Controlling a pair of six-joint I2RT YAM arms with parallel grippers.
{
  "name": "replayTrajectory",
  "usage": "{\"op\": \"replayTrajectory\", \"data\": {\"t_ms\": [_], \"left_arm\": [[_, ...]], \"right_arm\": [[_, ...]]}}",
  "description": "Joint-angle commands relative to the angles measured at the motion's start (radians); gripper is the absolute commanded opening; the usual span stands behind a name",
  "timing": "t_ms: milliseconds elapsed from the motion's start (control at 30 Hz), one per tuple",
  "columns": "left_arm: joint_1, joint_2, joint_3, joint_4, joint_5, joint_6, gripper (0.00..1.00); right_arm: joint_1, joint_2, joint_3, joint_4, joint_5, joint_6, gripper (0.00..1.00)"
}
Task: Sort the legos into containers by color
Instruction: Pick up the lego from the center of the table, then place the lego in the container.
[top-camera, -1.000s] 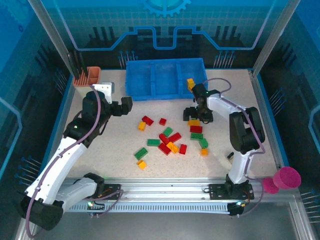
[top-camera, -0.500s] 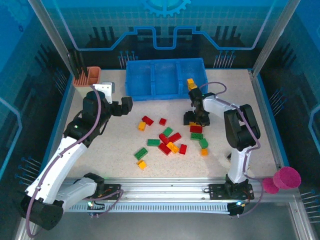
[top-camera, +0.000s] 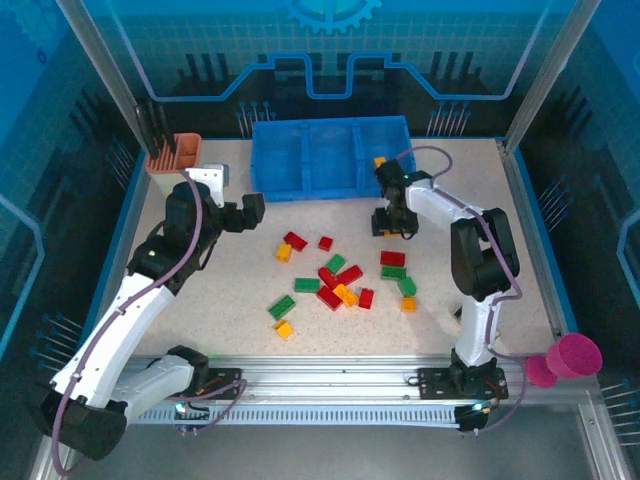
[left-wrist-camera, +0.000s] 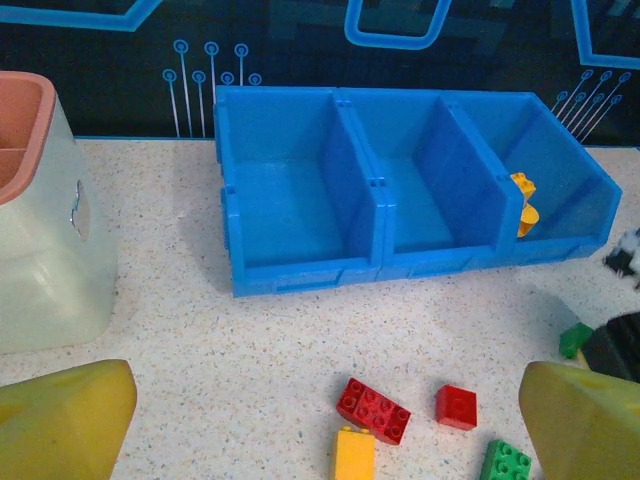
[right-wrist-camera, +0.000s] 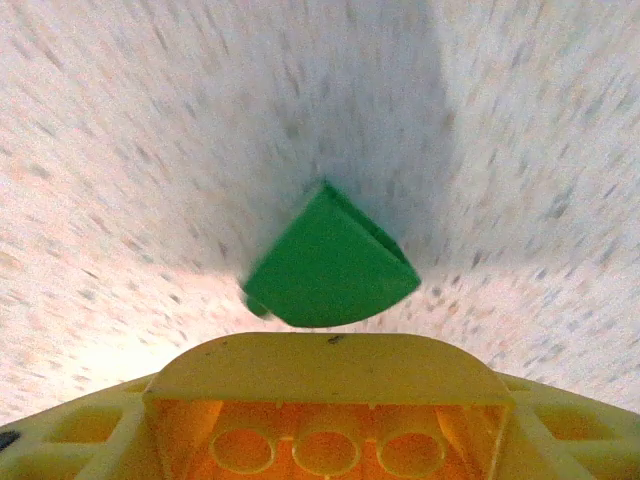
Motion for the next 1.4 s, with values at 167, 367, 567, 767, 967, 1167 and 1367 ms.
{"op": "replayTrajectory", "data": {"t_ms": [167, 367, 567, 767, 967, 1167, 1367], "left_arm": [[-0.006, -0.015, 0.008, 0.001, -0.023, 0.004, 0.99], [-0.006, -0.006, 0.008, 0.002, -0.034, 0.011, 0.99], [-0.006, 0.004, -0.001, 0.017, -0.051, 0.019, 0.99], [-0.006, 0.017, -0.024, 0.071, -0.054, 0.016, 0.99], [-0.006, 0.05, 0.002, 0.066, -0.025, 0.018, 0.99], [-0.006, 0.097, 0.051, 0.035, -0.001, 0.014, 0.99], [-0.006, 0.11, 0.053, 0.077, -0.01, 0.003, 0.99]], "right_arm": [[-0.061, 0.047, 0.336, 0.012, 0.057, -0.119, 0.62], [-0.101, 0.236, 0.659, -0.007, 0.018, -0.15, 0.62], [-0.121, 0.41, 0.885, 0.025, 0.006, -0.215, 0.62], [-0.134, 0.508, 0.974, 0.144, -0.076, -0.197, 0.6], [-0.135, 0.609, 1.071, 0.194, -0.086, -0.187, 0.6], [-0.139, 0.66, 1.105, 0.216, -0.1, -0.169, 0.61], [-0.14, 0.684, 1.108, 0.255, -0.109, -0.141, 0.66]]}}
